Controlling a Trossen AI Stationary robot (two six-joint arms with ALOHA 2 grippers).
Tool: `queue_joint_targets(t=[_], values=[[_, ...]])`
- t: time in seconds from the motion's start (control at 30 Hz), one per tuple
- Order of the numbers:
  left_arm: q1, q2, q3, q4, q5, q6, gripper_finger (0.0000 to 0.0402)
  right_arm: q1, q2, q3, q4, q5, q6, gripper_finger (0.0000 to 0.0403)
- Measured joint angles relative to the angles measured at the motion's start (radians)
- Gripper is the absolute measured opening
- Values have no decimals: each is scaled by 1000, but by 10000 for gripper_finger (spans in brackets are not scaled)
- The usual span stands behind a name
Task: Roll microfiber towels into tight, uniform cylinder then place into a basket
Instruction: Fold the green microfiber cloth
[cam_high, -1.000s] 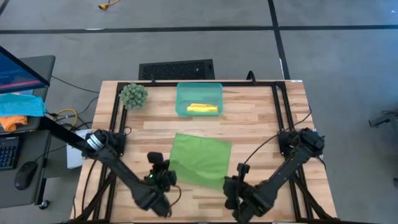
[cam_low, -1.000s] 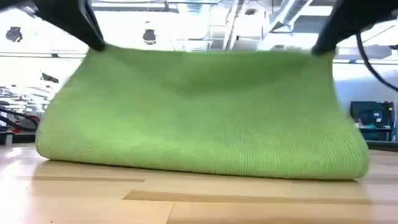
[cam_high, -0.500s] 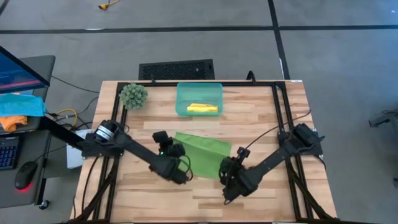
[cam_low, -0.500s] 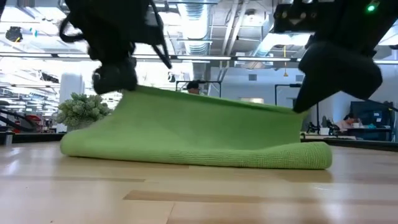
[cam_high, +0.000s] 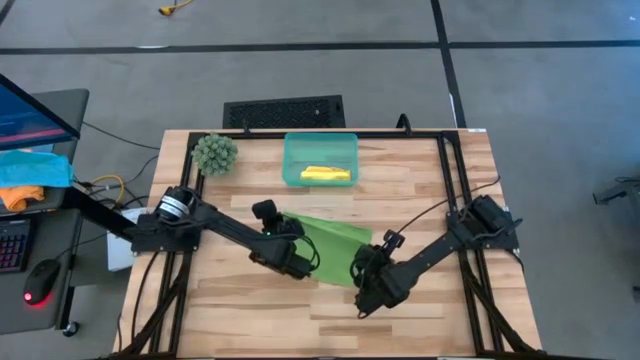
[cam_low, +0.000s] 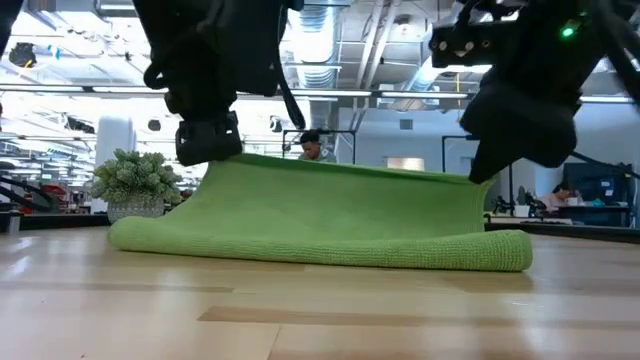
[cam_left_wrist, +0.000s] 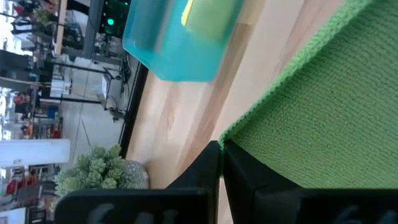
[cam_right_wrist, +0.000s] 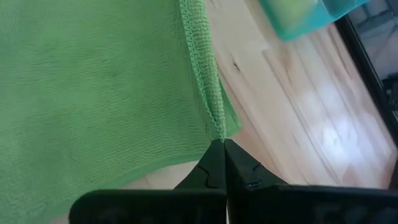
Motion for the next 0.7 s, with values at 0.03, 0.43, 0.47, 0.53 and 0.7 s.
queue_joint_targets(t=[0.03,0.43,0.47,0.53,0.7], values=[[4,0,0,2,4,7,4,-7,2,0,0,-1,0,6],[49,0,0,61,115,100,15,-30,2,0,22,-11,1,9],[50,0,0,71,116,113,20,-30,2,0,23,-11,1,8],[50,0,0,89,116,139,32,-30,2,0,27,-11,0,5],[50,0,0,102,116,163,72,-45,2,0,34,0,0,6]])
